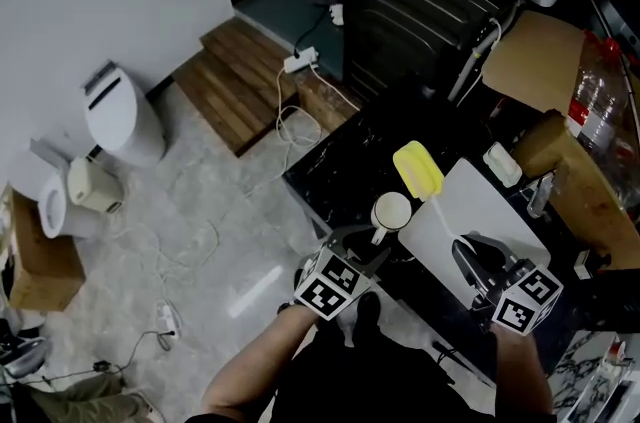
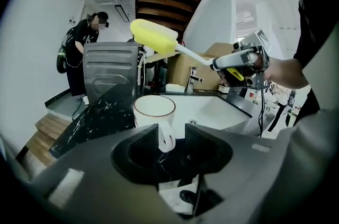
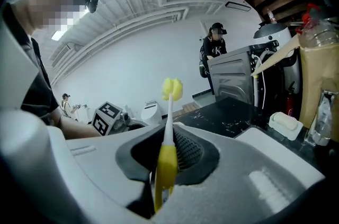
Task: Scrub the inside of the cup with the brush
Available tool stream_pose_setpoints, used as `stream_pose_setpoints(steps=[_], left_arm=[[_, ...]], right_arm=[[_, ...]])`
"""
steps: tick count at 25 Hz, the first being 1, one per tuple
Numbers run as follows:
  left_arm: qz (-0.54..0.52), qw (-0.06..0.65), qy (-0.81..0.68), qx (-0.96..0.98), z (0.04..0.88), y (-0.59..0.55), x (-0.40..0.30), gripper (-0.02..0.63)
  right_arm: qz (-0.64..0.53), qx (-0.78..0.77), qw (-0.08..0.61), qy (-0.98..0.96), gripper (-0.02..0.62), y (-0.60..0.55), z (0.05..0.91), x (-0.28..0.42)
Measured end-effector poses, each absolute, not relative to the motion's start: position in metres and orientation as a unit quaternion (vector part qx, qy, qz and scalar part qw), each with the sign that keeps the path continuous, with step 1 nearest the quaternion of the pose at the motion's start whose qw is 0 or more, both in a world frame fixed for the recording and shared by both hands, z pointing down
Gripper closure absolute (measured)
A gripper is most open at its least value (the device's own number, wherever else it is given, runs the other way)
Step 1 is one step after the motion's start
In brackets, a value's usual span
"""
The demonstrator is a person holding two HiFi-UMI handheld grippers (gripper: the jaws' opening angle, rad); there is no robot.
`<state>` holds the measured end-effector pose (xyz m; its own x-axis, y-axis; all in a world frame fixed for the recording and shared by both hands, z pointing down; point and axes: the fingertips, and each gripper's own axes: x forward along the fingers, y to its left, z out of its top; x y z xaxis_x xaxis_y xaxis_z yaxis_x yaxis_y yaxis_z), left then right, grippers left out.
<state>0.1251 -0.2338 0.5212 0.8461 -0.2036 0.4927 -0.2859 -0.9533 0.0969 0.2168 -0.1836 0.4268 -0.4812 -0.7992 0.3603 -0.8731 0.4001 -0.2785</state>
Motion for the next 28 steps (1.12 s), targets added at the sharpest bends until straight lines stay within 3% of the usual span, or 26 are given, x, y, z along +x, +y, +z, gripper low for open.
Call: stream_pose_setpoints(steps=[9, 28], left_arm=[[0.262, 0.088, -0.144, 0.95, 0.538, -0.241, 0.135, 0.488], [0.238, 0.108, -0.114, 0.958, 0.539, -0.226, 0.139, 0.531]], right_arm=[[0.221, 0.495, 0.126, -0.831, 0.552, -0.162, 0.438, 0.218], [0.14, 0.384, 0.424, -0.808, 0.552, -0.149, 0.449, 0.243]])
